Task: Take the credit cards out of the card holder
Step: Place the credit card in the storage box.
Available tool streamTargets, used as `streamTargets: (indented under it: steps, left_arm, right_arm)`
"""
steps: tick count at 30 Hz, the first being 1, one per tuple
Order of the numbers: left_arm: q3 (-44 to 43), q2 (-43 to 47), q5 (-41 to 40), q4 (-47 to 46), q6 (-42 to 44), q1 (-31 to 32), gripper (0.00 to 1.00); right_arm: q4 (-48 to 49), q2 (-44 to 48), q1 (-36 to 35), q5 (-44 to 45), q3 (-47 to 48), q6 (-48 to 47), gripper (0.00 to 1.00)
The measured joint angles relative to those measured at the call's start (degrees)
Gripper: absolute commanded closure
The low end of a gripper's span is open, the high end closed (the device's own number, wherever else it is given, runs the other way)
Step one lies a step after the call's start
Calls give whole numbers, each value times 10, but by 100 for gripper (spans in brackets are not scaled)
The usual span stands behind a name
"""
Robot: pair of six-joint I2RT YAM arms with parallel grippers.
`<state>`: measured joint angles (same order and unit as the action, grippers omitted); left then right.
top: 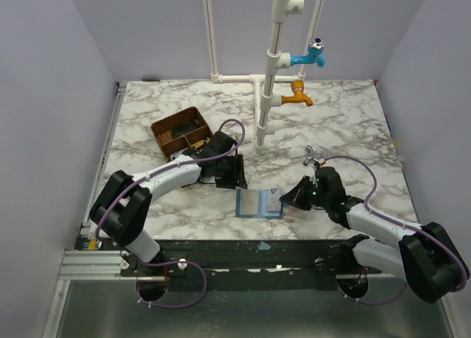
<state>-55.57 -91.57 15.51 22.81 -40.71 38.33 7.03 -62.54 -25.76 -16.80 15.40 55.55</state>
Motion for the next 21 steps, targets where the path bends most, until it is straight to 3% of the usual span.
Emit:
streamTargets:
  steps: [7,21]
  left_arm:
    - [-14,52,11,1,21,0,32]
    - [1,54,108,-51,12,-2,29]
  right_arm:
    - [2,0,0,-9,14,13,99]
    - [4,11,0,-41,43,39,99]
